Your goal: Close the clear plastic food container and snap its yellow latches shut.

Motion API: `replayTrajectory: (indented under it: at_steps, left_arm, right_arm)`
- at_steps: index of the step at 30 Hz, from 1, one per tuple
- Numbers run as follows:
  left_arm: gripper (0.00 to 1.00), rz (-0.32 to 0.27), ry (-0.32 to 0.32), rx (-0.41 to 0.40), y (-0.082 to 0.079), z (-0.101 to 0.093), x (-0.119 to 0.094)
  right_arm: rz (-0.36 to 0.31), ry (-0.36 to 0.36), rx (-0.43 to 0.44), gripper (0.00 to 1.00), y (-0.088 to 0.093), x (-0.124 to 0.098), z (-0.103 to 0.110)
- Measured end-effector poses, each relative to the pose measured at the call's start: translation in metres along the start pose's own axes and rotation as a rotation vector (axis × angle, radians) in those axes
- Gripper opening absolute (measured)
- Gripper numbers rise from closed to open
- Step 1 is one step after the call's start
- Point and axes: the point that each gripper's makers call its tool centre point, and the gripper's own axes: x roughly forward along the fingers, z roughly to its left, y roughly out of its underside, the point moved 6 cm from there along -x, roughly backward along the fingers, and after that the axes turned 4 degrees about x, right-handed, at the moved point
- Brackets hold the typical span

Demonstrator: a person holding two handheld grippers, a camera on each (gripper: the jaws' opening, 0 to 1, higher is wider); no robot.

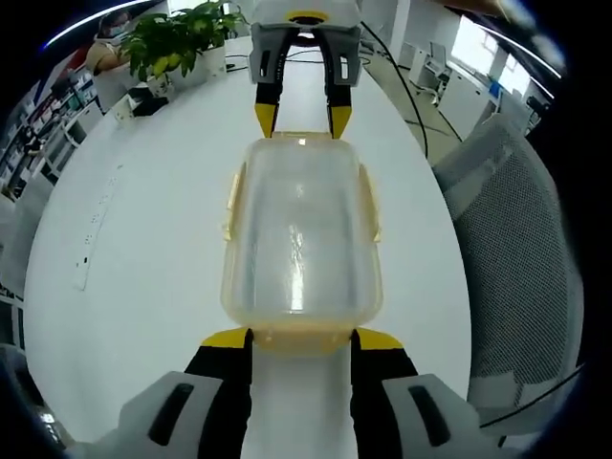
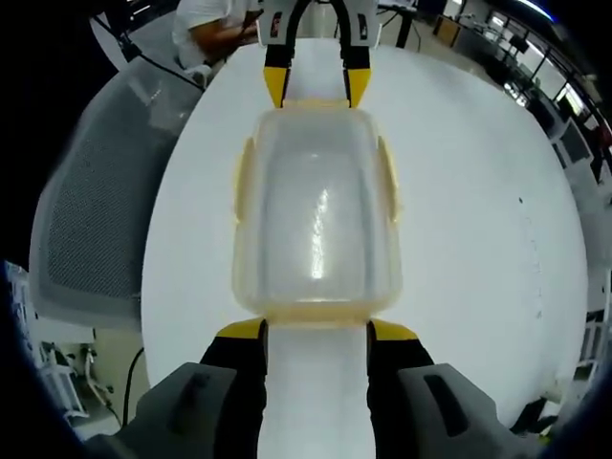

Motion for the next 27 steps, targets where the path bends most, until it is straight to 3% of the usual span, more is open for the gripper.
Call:
replayTrajectory:
  at_steps: [10,27]
  left_arm:
    - [0.4,-0.022,-0.033,-0.047,0.003,0.002,-0.01]
    - [0.41,-0.11,-0.164,-0.309,0.001,0.003,-0.026]
  right_arm:
    - [-0.023,0.044,0.051,0.4,0.001,-0.009,0.0]
    - [-0.116,0.132,0.25,0.37,0.003,-0.025,0.004]
